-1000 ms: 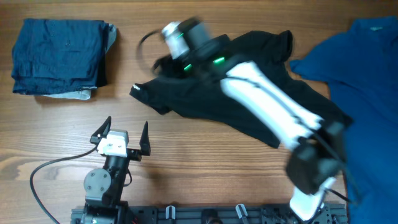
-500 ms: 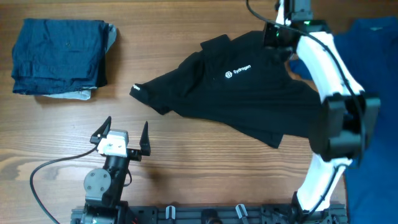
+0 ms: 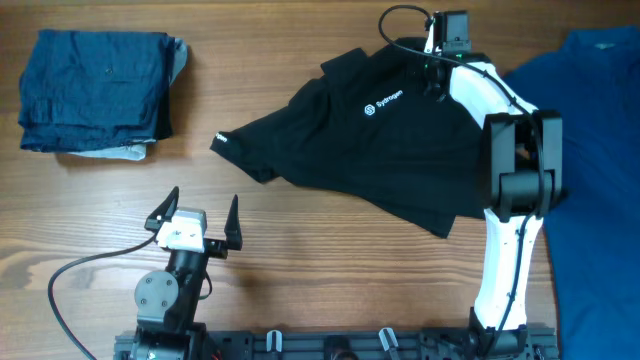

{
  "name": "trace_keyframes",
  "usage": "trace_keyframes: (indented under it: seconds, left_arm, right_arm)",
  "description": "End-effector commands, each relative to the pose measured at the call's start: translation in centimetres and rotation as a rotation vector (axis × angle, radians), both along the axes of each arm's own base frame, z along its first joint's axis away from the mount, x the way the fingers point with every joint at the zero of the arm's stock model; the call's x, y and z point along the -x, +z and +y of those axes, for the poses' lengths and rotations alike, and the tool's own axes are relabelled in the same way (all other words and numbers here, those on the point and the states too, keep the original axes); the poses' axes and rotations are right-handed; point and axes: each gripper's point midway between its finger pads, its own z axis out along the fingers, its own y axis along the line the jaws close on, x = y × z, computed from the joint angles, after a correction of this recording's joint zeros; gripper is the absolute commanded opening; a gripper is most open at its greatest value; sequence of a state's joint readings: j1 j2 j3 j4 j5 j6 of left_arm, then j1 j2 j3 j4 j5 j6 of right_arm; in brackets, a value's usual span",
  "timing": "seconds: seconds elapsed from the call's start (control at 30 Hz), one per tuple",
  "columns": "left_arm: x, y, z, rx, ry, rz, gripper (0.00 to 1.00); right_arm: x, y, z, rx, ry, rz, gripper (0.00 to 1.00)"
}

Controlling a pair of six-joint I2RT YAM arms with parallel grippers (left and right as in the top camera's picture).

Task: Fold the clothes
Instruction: 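Drag the black shirt leftward to the table center and release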

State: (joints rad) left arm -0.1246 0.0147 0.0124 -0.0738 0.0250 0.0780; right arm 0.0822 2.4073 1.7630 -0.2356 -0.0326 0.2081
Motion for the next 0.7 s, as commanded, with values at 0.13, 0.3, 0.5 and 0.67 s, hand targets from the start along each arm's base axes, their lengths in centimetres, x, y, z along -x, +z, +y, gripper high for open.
trace_keyframes:
  seconds: [0.13, 0.3, 0.5, 0.67]
  left_arm:
    - [0.0, -0.2, -0.3, -0.018, -0.015, -0.003, 1.0]
    - [0.0, -0.2, -0.3, -0.018, -0.015, -0.003, 1.0]
    - [0.0, -0.2, -0.3, -0.018, -0.015, -0.002, 1.0]
    - [0.0, -0.2, -0.3, -0.018, -0.015, -0.002, 1.0]
  right_arm:
    - [-2.0, -6.0, 4.8, 0.015, 0.139, -0.127, 0.05]
    - [-2.1, -5.0, 10.9, 0.096, 0.339, -0.24, 0.04]
    - [-4.0, 2.4, 13.3, 0.139, 0.408, -0.37, 0.06]
    - [-1.6, 17.3, 4.9, 0.141, 0.208, -0.341, 0.11]
